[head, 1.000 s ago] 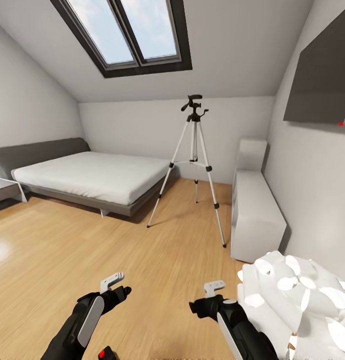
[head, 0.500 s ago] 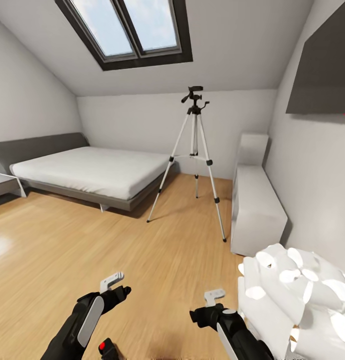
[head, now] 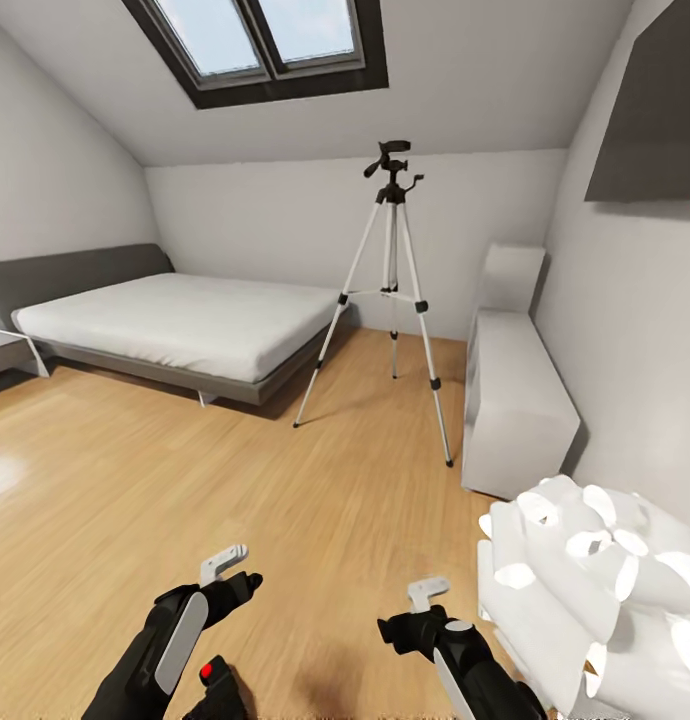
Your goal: Attach the digital camera to the camera tripod in the bedroom.
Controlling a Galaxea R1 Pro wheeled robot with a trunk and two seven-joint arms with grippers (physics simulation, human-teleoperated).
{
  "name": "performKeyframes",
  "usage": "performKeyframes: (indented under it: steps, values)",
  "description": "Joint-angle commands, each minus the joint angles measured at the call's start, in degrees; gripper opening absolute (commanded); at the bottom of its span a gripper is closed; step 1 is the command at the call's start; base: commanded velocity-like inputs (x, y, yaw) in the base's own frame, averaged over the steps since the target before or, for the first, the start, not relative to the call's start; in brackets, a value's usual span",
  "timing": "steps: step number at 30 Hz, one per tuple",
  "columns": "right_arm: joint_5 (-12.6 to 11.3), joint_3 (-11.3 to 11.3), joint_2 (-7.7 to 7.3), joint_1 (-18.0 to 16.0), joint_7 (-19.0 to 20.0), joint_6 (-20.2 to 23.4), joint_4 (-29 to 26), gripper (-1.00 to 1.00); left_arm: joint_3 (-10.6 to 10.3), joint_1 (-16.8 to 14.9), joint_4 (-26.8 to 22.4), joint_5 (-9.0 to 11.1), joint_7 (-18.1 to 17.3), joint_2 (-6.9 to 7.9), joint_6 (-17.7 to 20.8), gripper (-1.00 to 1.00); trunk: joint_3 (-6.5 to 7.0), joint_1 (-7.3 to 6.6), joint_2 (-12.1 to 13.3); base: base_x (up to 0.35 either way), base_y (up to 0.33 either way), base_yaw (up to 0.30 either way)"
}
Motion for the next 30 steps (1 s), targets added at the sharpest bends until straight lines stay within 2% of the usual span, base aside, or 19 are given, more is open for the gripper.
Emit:
performKeyframes:
  steps: [1, 30]
  values:
    - [0.0, 0.0, 0.01, 0.0, 0.2, 0.2, -0.1, 1.0, 0.1, 0.0, -0.1, 0.6, 0.4, -0.05, 0.3, 1.0, -0.29, 0.01, 0.0, 0.0, 0.0, 0.0]
    - [0.6, 0.1, 0.19, 0.0, -0.3, -0.6, -0.1, 1.0, 0.1, 0.0, -0.1, 0.6, 0.4, -0.05, 0.2, 1.0, -6.71, 0.76, -0.4, 0.0, 0.0, 0.0]
